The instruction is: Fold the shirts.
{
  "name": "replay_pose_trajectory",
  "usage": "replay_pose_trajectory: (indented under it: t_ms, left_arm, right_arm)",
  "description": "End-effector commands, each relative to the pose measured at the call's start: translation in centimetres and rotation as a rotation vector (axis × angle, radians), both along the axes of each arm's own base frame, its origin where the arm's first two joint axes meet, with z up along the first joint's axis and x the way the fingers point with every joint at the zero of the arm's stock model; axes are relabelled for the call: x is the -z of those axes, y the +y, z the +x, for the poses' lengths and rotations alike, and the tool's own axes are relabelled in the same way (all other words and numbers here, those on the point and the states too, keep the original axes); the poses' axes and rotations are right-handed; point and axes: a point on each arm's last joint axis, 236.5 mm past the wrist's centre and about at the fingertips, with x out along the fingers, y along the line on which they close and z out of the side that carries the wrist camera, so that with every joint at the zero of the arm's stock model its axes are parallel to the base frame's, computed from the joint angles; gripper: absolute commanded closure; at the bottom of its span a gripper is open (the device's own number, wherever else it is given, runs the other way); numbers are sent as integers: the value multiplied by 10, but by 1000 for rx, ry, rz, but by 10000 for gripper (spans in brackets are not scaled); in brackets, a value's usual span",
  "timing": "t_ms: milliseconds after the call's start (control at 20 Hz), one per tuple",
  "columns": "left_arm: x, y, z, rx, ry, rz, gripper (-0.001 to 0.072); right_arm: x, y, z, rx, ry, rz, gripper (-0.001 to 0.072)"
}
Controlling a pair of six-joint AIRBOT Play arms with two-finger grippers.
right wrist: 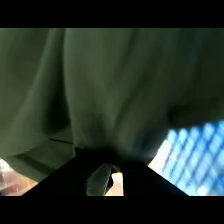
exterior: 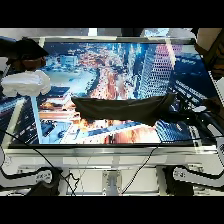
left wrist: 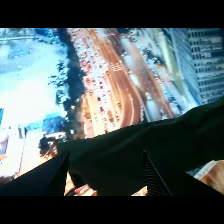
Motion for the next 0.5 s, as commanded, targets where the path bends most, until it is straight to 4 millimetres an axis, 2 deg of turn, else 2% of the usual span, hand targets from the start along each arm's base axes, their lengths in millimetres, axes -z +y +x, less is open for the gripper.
replay_pose_trajectory:
  t_ms: [0,50,100,200,300,450]
  left_arm:
    - [44,46,-3,-106,120,168,233]
    - [62,55,-5,-133,169,185,234]
    - [83,57,-8,-141,223,174,235]
    - [133,48,-22,-125,366,121,235]
    - [180,24,-41,-89,503,8,234]
    - [229,-16,-59,-83,613,-202,231]
  right_arm:
    - [8,9,4,-14,-4,-16,506]
    - [8,9,4,-30,-14,-22,657]
    - [8,9,4,-47,-25,-29,684]
    - [9,9,4,-52,-27,-32,685]
    - [8,9,4,-52,-27,-31,685]
    - [8,9,4,-51,-27,-31,685]
